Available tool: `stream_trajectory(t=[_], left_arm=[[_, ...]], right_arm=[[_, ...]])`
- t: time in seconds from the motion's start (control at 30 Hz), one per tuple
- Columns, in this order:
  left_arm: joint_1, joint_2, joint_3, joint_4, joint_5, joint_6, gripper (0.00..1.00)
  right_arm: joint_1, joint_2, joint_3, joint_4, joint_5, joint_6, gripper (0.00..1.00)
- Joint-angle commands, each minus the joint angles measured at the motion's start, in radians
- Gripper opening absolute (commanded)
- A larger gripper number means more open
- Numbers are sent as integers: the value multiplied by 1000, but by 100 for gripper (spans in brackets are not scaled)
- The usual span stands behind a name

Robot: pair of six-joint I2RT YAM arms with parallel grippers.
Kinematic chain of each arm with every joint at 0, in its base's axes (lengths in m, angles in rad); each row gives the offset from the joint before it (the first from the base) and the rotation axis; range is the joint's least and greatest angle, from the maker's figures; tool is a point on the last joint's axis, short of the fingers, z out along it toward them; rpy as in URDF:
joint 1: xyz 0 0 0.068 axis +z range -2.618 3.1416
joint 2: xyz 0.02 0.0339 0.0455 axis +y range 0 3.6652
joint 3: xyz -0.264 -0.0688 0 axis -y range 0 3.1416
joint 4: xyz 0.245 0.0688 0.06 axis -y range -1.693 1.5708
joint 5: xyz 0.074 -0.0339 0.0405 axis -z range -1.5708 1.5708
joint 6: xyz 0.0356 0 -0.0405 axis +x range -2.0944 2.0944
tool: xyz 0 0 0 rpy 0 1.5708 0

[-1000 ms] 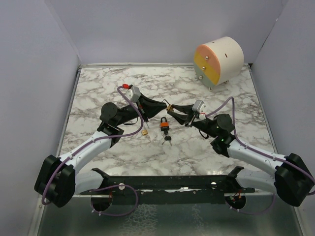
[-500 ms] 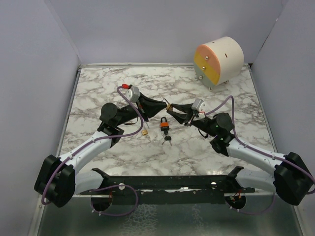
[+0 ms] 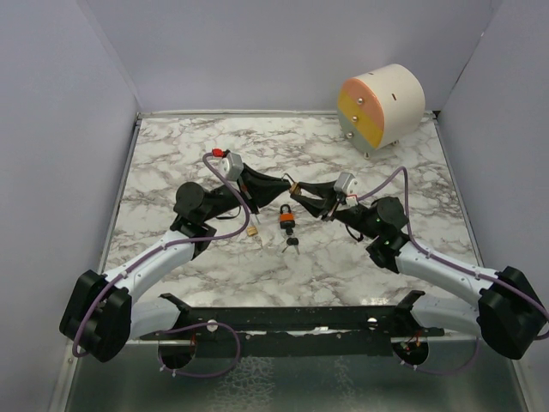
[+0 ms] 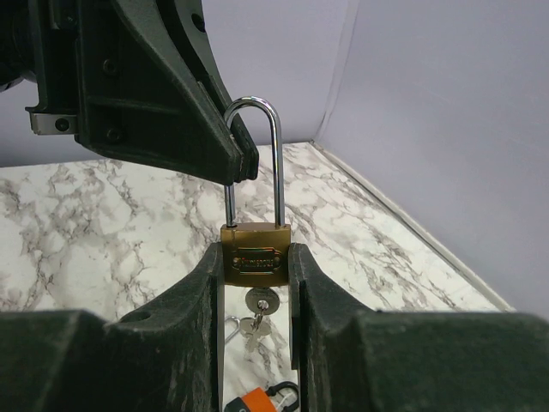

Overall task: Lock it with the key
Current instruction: Lock the lock.

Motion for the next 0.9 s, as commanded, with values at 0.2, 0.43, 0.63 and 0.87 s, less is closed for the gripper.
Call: stream_trajectory(t=[0.2,0.43,0.63,0.87], left_arm=[[-25,19,-49,-17,30,-12,0],[-30,29,-63,-10,25,-10,0],[-31,36,-75,-8,23,-6,0],[-31,36,-93,-7,20,-5,0]], right_arm=[[5,-52,109,85,-26,48,1],[6,-31,150,82,-39,76,1],[6,-54,172,72,-58,91,1],[6,-94,186,60,-40,77,1]])
